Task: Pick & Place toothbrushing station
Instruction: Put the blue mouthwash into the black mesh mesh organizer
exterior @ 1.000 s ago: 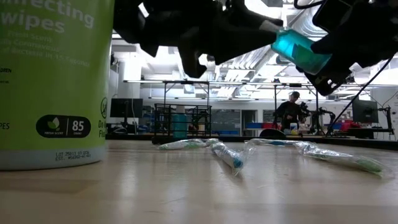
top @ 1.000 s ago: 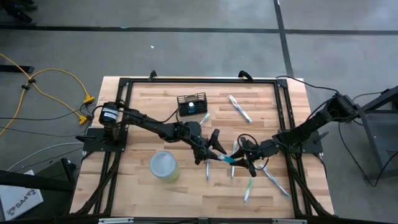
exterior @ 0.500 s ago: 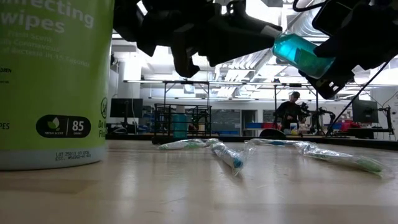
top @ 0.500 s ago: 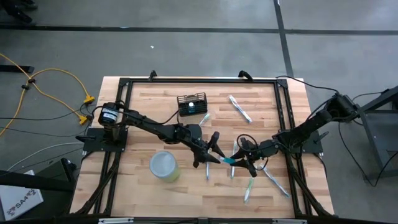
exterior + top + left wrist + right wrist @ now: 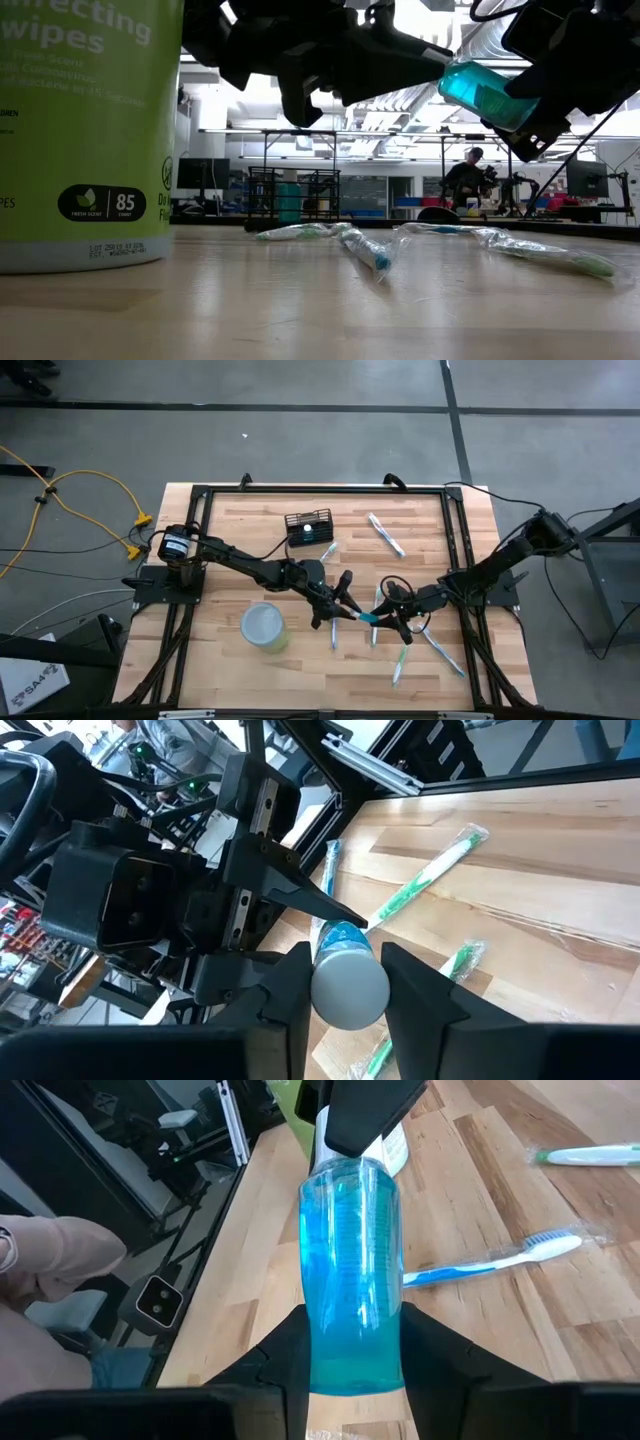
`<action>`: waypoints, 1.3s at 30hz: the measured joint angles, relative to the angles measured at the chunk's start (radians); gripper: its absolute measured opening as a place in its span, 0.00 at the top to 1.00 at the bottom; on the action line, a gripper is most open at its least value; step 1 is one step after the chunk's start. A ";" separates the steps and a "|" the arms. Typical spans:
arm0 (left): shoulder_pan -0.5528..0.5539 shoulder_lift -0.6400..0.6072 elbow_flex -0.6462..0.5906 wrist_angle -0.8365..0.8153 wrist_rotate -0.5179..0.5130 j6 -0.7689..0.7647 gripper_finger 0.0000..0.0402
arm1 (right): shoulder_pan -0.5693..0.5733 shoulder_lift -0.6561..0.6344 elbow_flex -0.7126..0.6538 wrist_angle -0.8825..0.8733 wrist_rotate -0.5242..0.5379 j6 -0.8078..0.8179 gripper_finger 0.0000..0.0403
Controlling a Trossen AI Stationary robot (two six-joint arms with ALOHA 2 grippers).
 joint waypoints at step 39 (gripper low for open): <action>0.000 0.000 -0.001 0.006 -0.012 0.003 0.78 | 0.000 0.000 0.000 0.013 0.018 -0.035 0.55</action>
